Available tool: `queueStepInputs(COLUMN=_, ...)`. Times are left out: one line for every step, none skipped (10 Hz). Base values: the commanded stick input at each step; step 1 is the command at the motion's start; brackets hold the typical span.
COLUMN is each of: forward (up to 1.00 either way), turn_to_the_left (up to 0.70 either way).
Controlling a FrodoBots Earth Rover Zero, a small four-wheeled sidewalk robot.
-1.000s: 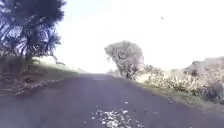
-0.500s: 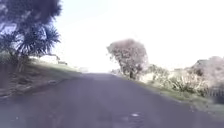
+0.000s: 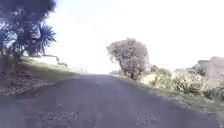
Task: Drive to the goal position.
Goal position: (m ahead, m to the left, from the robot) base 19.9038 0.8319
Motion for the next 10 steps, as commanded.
queueStepInputs(forward=1.0, turn_to_the_left=0.0)
queueStepInputs(forward=1.0, turn_to_the_left=0.0)
queueStepInputs(forward=1.0, turn_to_the_left=0.0)
queueStepInputs(forward=1.0, turn_to_the_left=0.0)
queueStepInputs(forward=1.0, turn_to_the_left=0.14)
queueStepInputs(forward=1.0, turn_to_the_left=0.27)
queueStepInputs(forward=1.0, turn_to_the_left=0.27)
queueStepInputs(forward=1.0, turn_to_the_left=0.27)
queueStepInputs(forward=1.0, turn_to_the_left=0.27)
queueStepInputs(forward=1.0, turn_to_the_left=0.27)
